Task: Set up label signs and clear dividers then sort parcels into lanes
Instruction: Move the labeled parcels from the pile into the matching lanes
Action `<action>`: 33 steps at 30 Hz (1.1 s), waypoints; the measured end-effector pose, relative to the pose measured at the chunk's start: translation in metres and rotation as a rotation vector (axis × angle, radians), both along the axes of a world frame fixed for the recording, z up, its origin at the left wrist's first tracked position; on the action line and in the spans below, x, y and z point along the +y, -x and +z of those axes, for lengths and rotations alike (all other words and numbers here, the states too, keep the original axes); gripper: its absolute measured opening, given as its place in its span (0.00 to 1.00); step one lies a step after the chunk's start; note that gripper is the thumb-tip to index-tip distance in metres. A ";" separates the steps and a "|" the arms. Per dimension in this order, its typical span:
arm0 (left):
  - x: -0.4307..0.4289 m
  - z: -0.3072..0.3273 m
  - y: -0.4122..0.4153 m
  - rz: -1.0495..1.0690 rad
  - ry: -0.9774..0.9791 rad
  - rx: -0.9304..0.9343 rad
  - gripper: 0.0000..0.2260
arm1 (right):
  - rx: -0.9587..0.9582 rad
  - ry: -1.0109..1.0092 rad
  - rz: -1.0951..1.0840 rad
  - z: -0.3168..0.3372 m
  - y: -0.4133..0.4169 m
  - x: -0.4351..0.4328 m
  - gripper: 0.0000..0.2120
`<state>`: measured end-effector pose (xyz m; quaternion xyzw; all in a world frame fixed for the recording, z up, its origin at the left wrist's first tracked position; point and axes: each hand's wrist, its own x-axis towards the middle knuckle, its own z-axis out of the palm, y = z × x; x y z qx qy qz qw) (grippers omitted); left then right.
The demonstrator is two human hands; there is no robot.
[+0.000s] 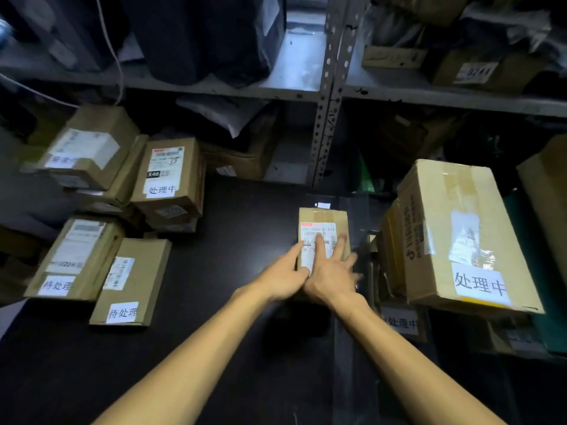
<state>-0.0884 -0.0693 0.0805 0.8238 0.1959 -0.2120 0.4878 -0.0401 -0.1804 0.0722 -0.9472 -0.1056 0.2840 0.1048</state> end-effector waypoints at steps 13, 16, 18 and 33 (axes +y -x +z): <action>0.096 0.058 0.133 0.173 -0.131 -0.146 0.23 | -0.105 -0.270 0.345 0.089 0.110 0.082 0.32; 0.143 0.085 0.180 0.199 -0.172 -0.197 0.20 | -0.137 -0.359 0.420 0.119 0.145 0.120 0.29; 0.174 0.104 0.218 0.230 -0.226 -0.221 0.18 | -0.166 -0.404 0.483 0.139 0.169 0.146 0.26; 0.296 0.125 0.352 0.421 -0.423 -0.293 0.11 | -0.176 -0.481 0.452 0.133 0.227 0.270 0.22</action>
